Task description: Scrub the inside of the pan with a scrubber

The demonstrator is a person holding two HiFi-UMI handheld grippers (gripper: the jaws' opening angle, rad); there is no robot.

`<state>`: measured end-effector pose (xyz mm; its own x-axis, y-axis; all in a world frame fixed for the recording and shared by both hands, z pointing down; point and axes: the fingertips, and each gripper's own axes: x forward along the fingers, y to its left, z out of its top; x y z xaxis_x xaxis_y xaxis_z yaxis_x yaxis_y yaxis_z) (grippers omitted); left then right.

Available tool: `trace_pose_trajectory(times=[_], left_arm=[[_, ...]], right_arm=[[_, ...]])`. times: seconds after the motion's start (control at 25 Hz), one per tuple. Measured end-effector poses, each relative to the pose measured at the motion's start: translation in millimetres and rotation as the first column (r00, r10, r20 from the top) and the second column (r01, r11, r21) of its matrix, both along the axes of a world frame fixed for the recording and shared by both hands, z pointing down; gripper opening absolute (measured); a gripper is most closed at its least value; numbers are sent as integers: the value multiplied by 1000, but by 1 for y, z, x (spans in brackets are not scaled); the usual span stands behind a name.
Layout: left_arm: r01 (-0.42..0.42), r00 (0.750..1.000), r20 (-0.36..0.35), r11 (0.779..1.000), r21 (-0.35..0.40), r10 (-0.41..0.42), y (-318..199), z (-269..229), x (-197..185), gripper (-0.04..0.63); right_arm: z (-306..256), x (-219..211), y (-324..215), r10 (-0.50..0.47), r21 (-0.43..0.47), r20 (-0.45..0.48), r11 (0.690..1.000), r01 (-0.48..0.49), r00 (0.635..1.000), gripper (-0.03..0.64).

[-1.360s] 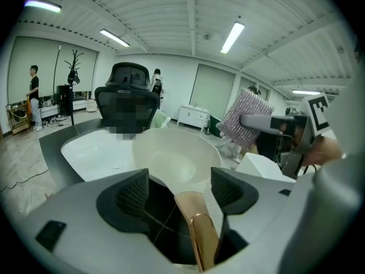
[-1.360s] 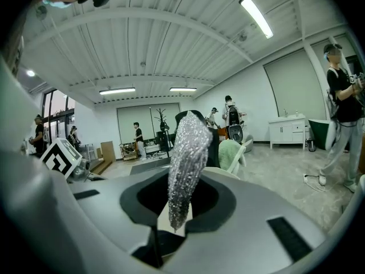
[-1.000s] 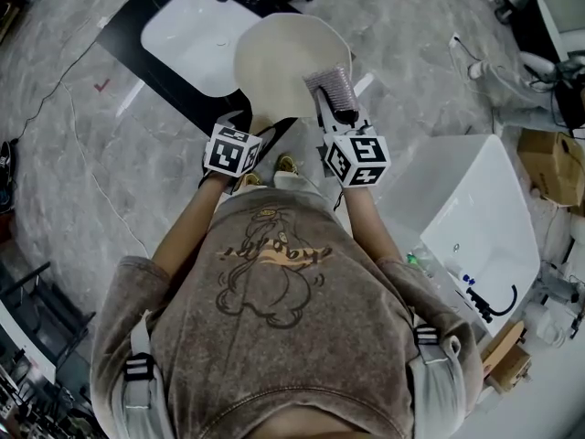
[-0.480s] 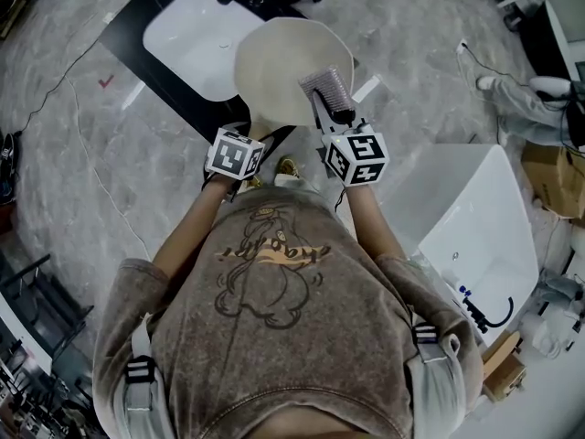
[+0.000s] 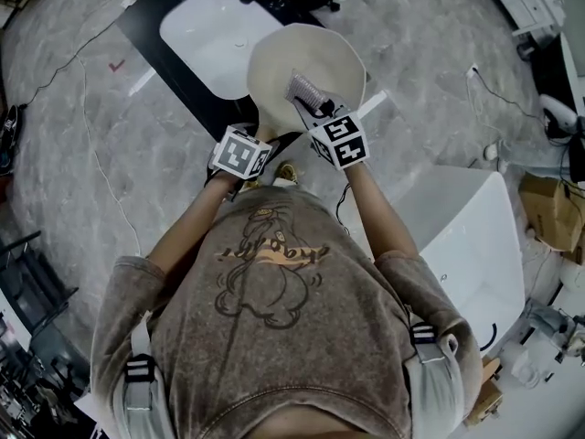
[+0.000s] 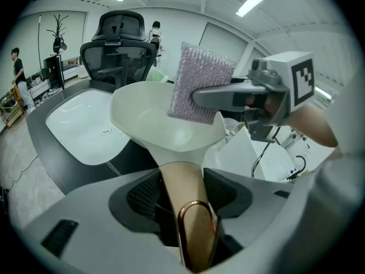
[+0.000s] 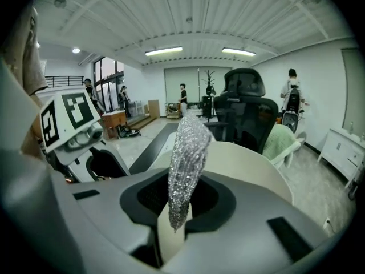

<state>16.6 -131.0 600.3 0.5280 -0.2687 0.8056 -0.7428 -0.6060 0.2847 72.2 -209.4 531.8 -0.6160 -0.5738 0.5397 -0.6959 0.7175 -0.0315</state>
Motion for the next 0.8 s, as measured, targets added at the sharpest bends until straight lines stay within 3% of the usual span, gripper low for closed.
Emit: trace_pose_trajectory(times=[0.16, 0.4, 0.8], left_arm=[[7, 1000, -9, 1000, -3, -7, 1, -1, 3, 253], [29, 999, -29, 1000, -9, -29, -1, 0, 1, 249], [29, 997, -67, 999, -26, -31, -3, 1, -2, 247]], right_arm=[[26, -21, -1, -118, -62, -101, 992, 112, 988, 80], [60, -43, 4, -282, -183, -232, 953, 243, 931, 80], [72, -64, 6, -384, -243, -248, 914, 327, 890, 78]])
